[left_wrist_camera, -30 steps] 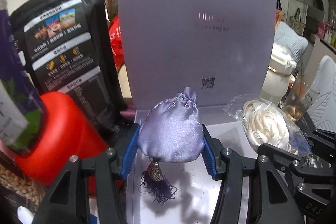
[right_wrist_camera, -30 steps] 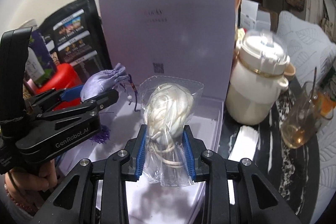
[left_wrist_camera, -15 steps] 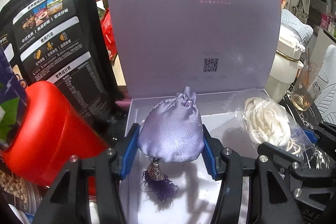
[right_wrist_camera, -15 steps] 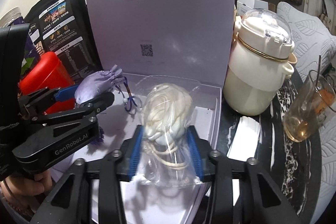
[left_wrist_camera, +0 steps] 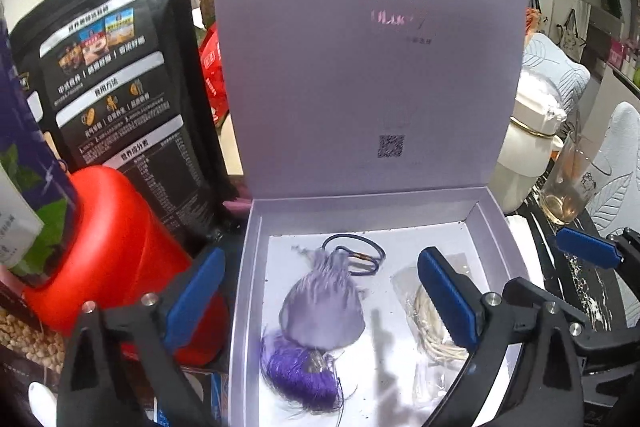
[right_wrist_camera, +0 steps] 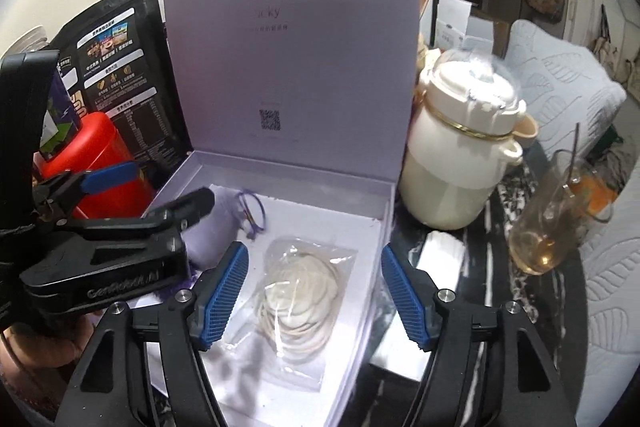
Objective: Organize soft objects
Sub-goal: 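Lower the pouch and cable bag into the box and open both tools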
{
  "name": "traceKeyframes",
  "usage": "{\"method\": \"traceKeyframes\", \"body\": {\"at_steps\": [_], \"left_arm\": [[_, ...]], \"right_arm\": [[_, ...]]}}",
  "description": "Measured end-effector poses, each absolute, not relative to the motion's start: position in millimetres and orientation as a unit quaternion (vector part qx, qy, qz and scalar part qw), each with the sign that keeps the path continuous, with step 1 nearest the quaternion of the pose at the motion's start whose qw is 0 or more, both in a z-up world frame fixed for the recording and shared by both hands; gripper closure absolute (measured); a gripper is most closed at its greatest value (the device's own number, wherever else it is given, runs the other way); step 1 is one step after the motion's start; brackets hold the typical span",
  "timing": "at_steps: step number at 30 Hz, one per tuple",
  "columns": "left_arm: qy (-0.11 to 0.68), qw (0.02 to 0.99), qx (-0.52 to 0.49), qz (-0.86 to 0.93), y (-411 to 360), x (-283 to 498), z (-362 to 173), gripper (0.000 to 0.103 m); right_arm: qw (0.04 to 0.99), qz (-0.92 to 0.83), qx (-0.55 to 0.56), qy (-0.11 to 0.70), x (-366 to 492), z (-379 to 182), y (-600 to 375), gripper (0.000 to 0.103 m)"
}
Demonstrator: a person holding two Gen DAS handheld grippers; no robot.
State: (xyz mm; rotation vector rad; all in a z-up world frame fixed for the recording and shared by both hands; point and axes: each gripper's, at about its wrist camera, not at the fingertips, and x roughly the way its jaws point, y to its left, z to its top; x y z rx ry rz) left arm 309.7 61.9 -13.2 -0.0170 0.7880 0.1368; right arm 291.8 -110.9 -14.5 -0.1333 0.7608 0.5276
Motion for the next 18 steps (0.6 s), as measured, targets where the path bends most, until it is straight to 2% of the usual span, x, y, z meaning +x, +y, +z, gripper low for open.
{"method": "traceKeyframes", "body": {"at_steps": [10, 18], "left_arm": [[0.362, 0.931, -0.013, 0.058, 51, 293, 20, 0.004], [0.316, 0.947, -0.011, 0.057, 44, 263, 68, 0.004]], "right_arm": [[0.900, 0.245, -0.050, 0.357, 285, 2, -124, 0.030], [0.918, 0.235, -0.045, 0.318, 260, 44, -139, 0.030]]}}
